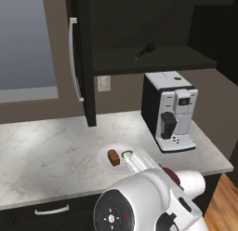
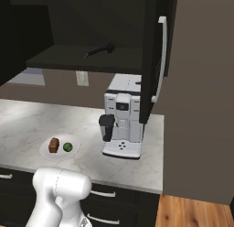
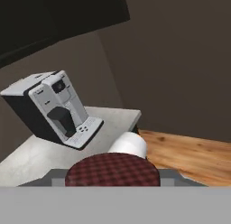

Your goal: Pick the avocado and bread from the counter and place them on the plate. Then pick the jam from the cabinet and place it next to the plate. Lastly close the cabinet door.

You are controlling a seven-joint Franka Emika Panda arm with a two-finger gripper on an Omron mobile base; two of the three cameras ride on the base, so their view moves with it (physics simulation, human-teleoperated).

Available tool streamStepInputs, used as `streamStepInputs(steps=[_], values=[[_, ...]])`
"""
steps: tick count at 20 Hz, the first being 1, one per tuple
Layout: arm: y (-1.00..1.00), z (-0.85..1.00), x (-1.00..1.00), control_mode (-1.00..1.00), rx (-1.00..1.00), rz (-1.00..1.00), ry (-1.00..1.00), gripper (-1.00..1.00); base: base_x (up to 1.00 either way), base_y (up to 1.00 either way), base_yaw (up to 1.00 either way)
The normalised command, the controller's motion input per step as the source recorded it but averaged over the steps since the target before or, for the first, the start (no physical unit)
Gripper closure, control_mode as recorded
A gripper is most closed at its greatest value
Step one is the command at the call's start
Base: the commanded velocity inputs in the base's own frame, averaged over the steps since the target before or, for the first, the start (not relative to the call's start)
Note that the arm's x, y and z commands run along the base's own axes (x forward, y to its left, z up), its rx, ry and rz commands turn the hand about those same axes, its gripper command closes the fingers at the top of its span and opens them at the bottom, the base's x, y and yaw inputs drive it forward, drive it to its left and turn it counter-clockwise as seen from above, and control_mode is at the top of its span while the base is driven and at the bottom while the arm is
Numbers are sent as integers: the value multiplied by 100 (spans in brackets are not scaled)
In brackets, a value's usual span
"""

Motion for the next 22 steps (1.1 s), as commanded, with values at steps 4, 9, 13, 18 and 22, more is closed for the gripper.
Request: streamStepInputs(steps=[4,9,13,18,22], values=[[28,-54,26,-100,-2,0,0,100,0,0,0],[21,-43,43,-100,-5,2,0,100,0,0,0],[10,-41,32,-100,-10,8,0,100,0,0,0],[20,-32,24,-100,-15,6,0,100,0,0,0],[25,-14,26,-100,-13,3,0,100,0,0,0]])
